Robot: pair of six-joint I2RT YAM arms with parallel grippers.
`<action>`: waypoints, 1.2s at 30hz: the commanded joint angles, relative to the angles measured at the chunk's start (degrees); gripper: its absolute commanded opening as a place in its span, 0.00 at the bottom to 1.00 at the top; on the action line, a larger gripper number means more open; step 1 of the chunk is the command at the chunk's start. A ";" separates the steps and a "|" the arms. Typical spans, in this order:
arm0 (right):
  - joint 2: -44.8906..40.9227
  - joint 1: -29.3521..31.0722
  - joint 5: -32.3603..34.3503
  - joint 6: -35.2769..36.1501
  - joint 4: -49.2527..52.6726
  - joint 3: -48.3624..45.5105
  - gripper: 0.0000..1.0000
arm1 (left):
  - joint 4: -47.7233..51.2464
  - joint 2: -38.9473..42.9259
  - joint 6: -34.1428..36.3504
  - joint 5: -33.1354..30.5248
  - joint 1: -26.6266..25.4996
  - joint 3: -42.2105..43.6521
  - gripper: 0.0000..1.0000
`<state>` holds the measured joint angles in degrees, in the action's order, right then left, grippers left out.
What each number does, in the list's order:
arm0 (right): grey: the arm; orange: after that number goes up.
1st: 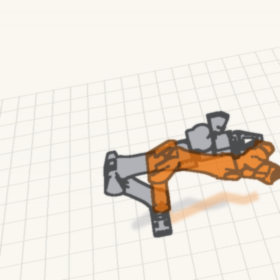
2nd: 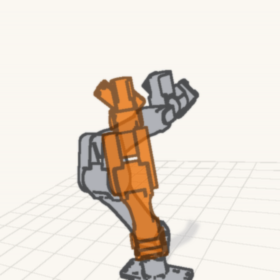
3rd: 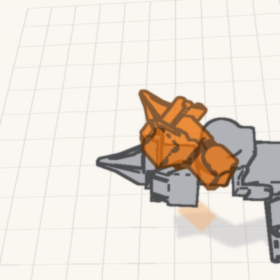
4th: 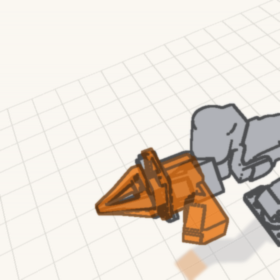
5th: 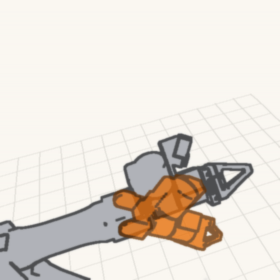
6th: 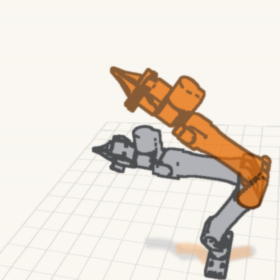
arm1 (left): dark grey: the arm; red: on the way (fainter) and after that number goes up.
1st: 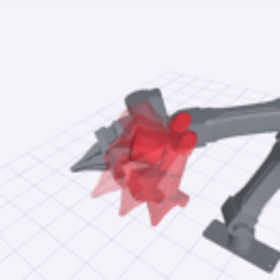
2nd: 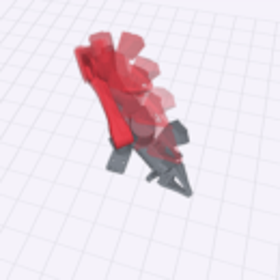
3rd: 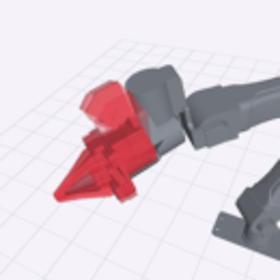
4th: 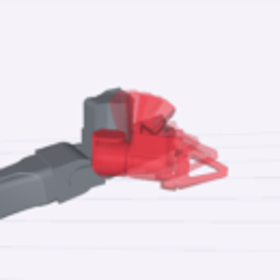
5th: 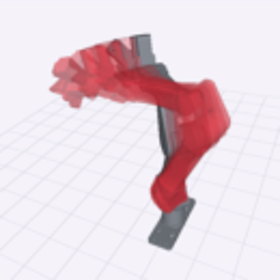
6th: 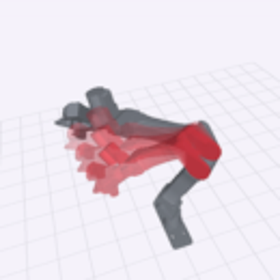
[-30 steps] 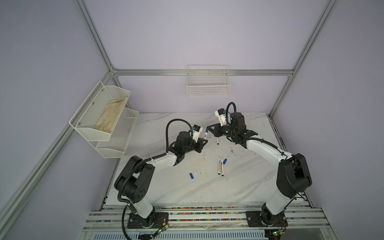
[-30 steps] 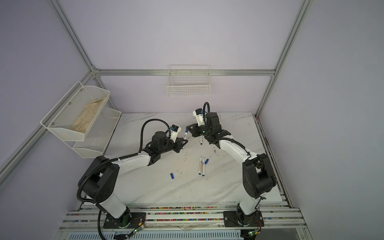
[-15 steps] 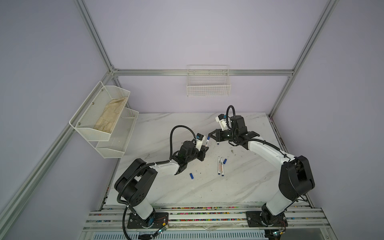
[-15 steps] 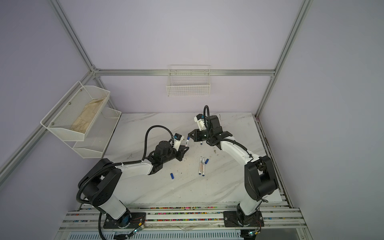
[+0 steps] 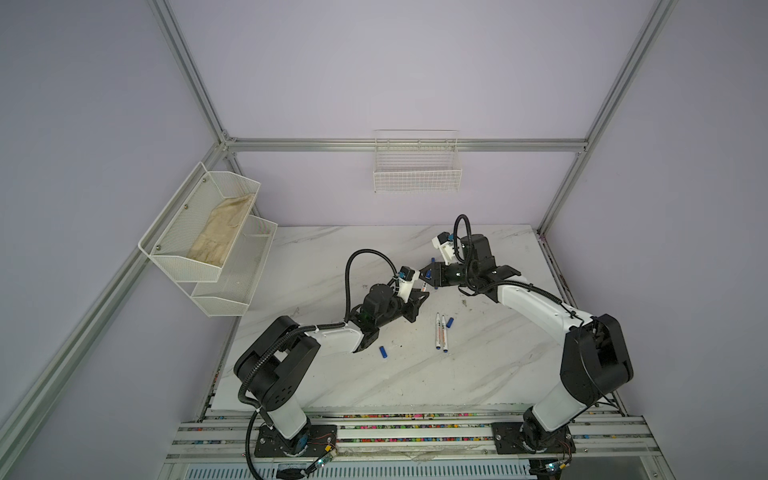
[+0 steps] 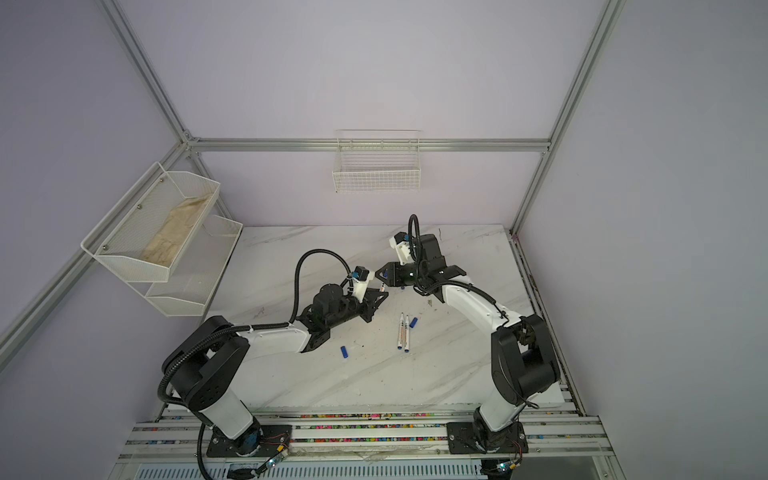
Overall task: Insert the pens into the pen caps
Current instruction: 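Lower the capped marker to the table with the left gripper while right withdraws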
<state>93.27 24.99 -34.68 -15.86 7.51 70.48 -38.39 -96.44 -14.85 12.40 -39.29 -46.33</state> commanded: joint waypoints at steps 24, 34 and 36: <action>-8.26 -7.02 11.30 -8.29 -5.58 -6.49 0.43 | 26.68 -14.46 -16.02 -2.00 4.18 -25.50 0.00; -8.06 -6.98 11.61 -9.20 -4.38 -6.93 0.41 | 48.48 -28.27 -19.15 -6.83 5.41 -49.28 0.00; -8.18 -7.05 11.50 -9.19 -4.35 -7.07 0.41 | 50.29 -30.26 -20.38 -7.64 5.72 -51.49 0.00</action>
<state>85.08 18.09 -23.38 -24.23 2.63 64.03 4.58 -124.90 -32.99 6.79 -34.20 -91.55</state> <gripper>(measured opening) 0.414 0.122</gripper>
